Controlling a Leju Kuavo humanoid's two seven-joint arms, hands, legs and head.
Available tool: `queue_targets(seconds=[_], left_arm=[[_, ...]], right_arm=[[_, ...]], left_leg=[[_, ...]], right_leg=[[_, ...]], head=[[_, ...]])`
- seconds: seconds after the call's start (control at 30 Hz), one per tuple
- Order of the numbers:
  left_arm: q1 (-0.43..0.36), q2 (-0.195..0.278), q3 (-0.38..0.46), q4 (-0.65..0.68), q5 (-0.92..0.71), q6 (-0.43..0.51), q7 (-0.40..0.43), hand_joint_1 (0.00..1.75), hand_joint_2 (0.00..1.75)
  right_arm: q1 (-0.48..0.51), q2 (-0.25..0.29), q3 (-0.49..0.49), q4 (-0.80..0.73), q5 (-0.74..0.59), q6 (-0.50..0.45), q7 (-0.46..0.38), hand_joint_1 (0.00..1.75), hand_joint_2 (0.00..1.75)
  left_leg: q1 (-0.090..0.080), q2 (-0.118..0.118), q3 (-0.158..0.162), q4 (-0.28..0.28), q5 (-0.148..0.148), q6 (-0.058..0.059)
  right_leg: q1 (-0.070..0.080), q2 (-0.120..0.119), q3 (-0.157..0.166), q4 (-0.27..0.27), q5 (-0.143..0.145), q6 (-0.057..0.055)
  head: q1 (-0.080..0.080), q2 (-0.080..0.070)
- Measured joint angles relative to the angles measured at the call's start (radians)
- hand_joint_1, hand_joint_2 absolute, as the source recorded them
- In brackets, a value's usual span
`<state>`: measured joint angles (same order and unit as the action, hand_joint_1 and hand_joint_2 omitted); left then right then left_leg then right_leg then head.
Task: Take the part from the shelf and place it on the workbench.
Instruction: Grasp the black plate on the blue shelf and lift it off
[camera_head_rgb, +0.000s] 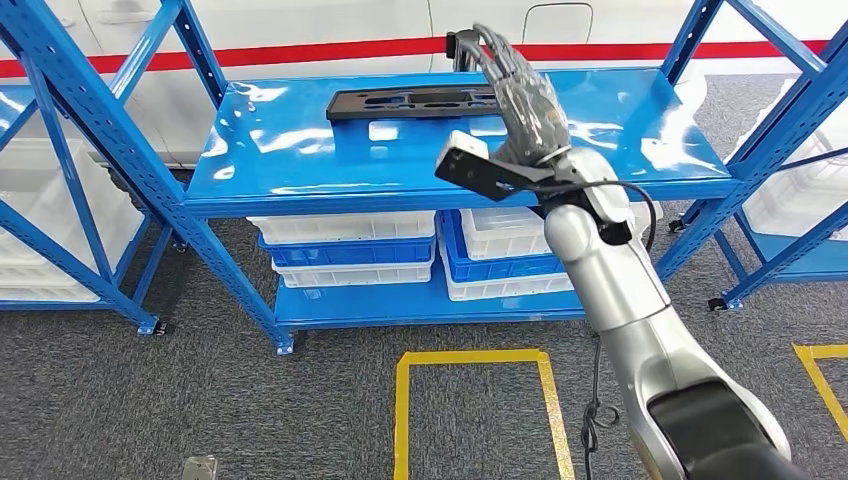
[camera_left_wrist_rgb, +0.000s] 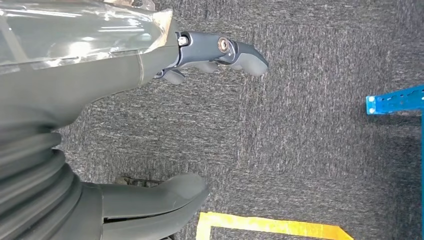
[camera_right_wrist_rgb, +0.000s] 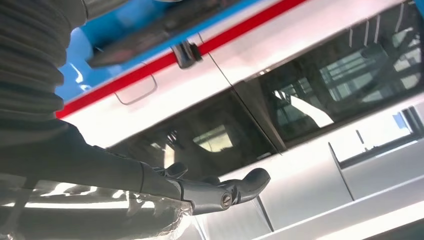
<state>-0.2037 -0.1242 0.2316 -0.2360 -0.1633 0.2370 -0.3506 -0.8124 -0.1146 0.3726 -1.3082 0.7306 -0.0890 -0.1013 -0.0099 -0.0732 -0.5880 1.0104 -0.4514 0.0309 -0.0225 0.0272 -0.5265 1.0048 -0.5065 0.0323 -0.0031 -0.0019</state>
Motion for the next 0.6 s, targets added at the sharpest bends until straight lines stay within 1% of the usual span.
queue_targets(seconds=[0.13,0.3,0.6], left_arm=[[0.0,0.001,-0.008,0.001,-0.009,-0.007,0.006,0.0,0.0],[0.0,0.001,-0.022,0.002,-0.028,-0.01,0.012,0.0,0.0],[-0.002,-0.002,-0.041,0.002,-0.039,-0.007,0.021,0.0,0.0]], right_arm=[[-0.102,0.018,0.031,0.05,-0.034,0.016,0.02,0.0,1.75],[-0.147,0.041,0.066,0.104,-0.056,0.015,0.038,0.0,1.75],[-0.136,0.057,0.106,0.138,-0.057,0.004,0.049,0.0,1.75]], left_leg=[[0.0,0.0,0.0,0.0,0.0,0.0],[0.0,0.0,-0.001,0.0,0.0,0.0],[0.0,0.0,0.0,0.0,0.0,0.0]], right_leg=[[0.0,0.0,0.0,0.0,0.0,0.0],[0.0,0.0,0.0,0.0,0.0,0.0],[0.0,0.0,0.0,0.0,0.0,0.0]], head=[[0.0,0.0],[0.0,0.0],[0.0,0.0]])
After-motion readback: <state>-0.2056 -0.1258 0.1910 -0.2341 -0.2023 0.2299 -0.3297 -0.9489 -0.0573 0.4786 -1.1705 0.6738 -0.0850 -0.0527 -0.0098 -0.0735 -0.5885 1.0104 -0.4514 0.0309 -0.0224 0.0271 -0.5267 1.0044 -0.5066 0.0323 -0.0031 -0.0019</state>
